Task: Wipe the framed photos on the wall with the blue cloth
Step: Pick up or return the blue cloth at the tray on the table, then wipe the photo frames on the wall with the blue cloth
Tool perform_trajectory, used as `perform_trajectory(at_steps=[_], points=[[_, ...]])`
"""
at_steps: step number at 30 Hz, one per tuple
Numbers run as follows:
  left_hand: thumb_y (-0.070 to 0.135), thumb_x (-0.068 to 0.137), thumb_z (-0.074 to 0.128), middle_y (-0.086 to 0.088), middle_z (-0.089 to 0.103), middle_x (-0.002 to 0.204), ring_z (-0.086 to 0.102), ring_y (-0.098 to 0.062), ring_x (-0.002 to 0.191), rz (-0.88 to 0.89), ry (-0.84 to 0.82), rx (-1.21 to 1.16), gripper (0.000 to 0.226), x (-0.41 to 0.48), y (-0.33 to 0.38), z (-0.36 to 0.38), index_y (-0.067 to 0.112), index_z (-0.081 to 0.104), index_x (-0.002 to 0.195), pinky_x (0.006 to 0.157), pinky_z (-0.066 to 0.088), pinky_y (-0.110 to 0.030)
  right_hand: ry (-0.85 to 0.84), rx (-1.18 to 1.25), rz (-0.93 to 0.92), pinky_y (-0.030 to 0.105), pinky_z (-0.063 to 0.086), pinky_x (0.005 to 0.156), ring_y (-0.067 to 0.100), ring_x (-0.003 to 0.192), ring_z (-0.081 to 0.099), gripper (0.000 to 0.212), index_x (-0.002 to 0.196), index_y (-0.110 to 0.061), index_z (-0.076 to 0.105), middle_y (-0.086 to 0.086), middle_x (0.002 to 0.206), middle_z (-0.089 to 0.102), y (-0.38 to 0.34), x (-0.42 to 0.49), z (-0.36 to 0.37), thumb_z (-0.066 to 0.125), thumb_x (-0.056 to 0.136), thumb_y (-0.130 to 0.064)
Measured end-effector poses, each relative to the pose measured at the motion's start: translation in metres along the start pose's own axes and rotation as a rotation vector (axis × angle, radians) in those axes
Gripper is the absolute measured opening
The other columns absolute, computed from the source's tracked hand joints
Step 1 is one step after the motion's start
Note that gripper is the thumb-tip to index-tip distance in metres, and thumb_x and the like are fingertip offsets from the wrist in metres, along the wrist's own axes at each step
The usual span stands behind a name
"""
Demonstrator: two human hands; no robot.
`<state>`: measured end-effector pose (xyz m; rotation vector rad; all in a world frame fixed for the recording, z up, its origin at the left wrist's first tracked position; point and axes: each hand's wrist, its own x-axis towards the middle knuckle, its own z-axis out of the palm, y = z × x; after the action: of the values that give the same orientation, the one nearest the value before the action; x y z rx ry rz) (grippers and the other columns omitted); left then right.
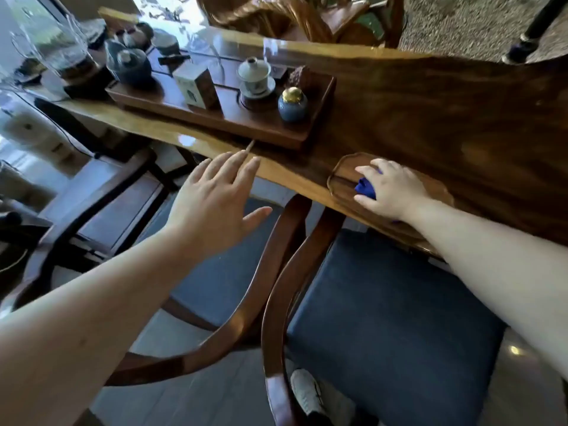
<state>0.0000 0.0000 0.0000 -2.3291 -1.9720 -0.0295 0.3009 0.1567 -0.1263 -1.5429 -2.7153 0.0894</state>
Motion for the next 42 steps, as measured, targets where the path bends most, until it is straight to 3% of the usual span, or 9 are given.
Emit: perform_trajectory(at_steps=[7, 13, 21, 24, 26, 38, 42], points=[[0.061, 0.085, 0.047, -0.015, 0.042, 0.148, 0.034, -0.033, 0.138, -0.033, -0.052, 0.027, 0.08, 0.005, -0.017, 0.024, 0.01, 0.033, 0.144, 0.114, 0.029, -0.05, -0.258, -0.028, 0.183, 0.048, 0.037, 0.096, 0.036, 0.123, 0.038, 0.07, 0.144, -0.034, 0.021, 0.016, 0.14, 0.035, 0.03, 0.002, 0.049, 0.039, 0.085, -0.065], [0.062, 0.085, 0.044, -0.014, 0.04, 0.149, 0.033, -0.032, 0.139, -0.052, -0.071, 0.028, 0.08, -0.004, -0.029, 0.026, 0.011, 0.031, 0.145, 0.114, 0.028, -0.051, -0.177, 0.019, 0.22, 0.042, 0.046, 0.072, 0.034, 0.089, 0.051, 0.042, 0.132, -0.027, 0.041, 0.015, 0.105, 0.046, 0.015, 0.012, 0.039, 0.046, 0.091, -0.033], [0.064, 0.086, 0.039, -0.014, 0.038, 0.151, 0.031, -0.031, 0.141, -0.159, -0.046, 0.117, 0.08, -0.065, -0.06, -0.019, 0.011, 0.029, 0.147, 0.114, 0.028, -0.05, 0.011, 0.073, -0.186, 0.044, 0.051, 0.064, 0.037, 0.083, 0.06, 0.05, 0.131, -0.022, 0.047, 0.014, 0.103, 0.053, -0.116, 0.032, -0.037, 0.059, 0.083, -0.031], [0.064, 0.086, 0.037, -0.014, 0.038, 0.151, 0.031, -0.031, 0.141, -0.232, -0.018, 0.142, 0.08, -0.103, -0.076, -0.05, 0.011, 0.031, 0.146, 0.115, 0.027, -0.049, 0.124, 0.1, -0.334, 0.043, 0.05, 0.059, 0.039, 0.079, 0.062, 0.05, 0.13, -0.02, 0.05, 0.014, 0.103, 0.056, -0.181, 0.031, -0.076, 0.055, 0.082, -0.035], [0.064, 0.086, 0.035, -0.014, 0.037, 0.151, 0.031, -0.031, 0.14, -0.269, -0.007, 0.181, 0.08, -0.132, -0.087, -0.071, 0.011, 0.031, 0.146, 0.114, 0.026, -0.048, 0.199, 0.133, -0.427, 0.041, 0.051, 0.056, 0.038, 0.077, 0.062, 0.05, 0.129, -0.019, 0.052, 0.014, 0.103, 0.057, -0.224, 0.026, -0.104, 0.05, 0.083, -0.037], [0.058, 0.082, 0.052, -0.016, 0.048, 0.142, 0.043, -0.036, 0.131, -0.641, 0.205, 0.454, 0.076, -0.363, -0.134, -0.232, 0.009, 0.042, 0.139, 0.11, 0.033, -0.051, 0.559, 0.194, -0.881, 0.039, 0.051, 0.052, 0.036, 0.077, 0.063, 0.05, 0.128, -0.02, 0.049, 0.012, 0.109, 0.059, -0.477, -0.041, -0.257, 0.062, 0.082, -0.032], [0.059, 0.086, 0.042, -0.016, 0.044, 0.146, 0.039, -0.034, 0.134, -0.765, 0.201, 0.579, 0.076, -0.426, -0.134, -0.281, 0.009, 0.036, 0.142, 0.111, 0.03, -0.051, 0.64, 0.301, -0.999, 0.039, 0.051, 0.054, 0.036, 0.078, 0.063, 0.051, 0.13, -0.021, 0.046, 0.011, 0.108, 0.059, -0.558, -0.065, -0.293, 0.059, 0.083, -0.035]])
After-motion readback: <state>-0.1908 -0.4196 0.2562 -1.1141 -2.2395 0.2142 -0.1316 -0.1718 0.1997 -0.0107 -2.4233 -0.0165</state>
